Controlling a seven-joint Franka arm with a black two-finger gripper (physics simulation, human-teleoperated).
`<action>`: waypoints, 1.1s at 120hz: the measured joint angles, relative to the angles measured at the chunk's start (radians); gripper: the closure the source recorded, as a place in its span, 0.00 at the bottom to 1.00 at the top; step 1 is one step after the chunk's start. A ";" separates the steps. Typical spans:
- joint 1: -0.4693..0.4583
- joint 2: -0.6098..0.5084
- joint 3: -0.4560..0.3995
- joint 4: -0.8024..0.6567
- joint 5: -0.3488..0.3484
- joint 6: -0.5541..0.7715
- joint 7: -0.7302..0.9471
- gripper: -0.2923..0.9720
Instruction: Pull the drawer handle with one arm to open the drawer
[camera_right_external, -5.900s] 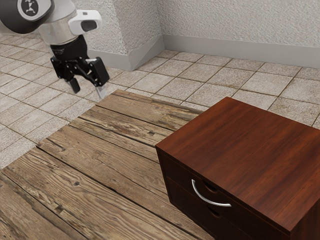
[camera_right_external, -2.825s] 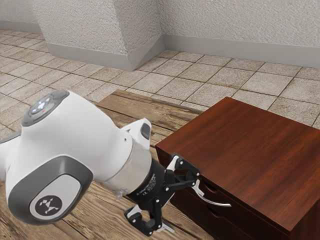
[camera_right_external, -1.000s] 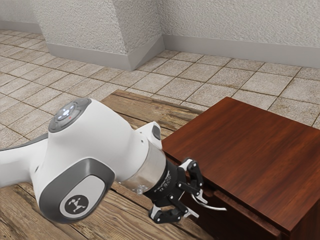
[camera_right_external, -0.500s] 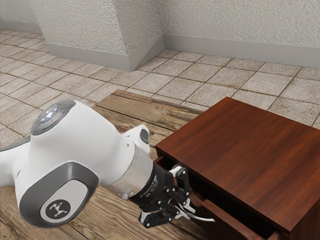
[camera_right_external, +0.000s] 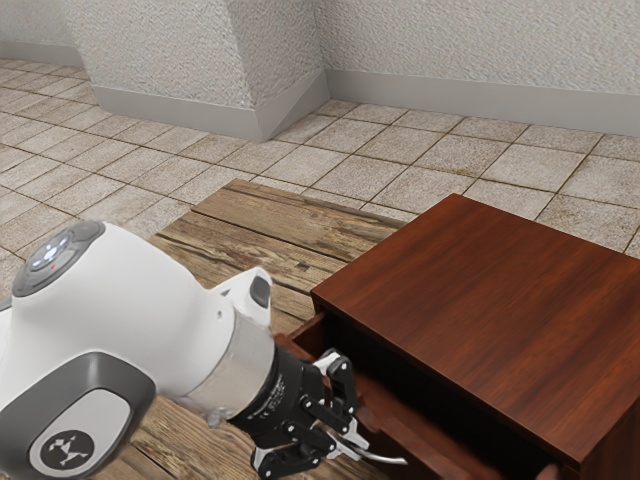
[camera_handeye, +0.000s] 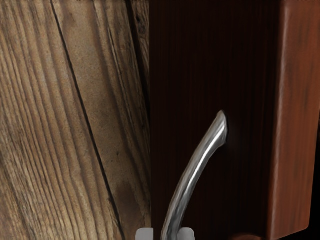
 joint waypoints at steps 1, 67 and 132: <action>0.000 -0.002 0.000 -0.001 0.000 0.000 0.000 0.85; -0.014 -0.119 0.000 -0.090 0.001 -0.002 0.000 0.85; -0.027 -0.225 -0.001 -0.146 0.001 -0.076 -0.001 0.85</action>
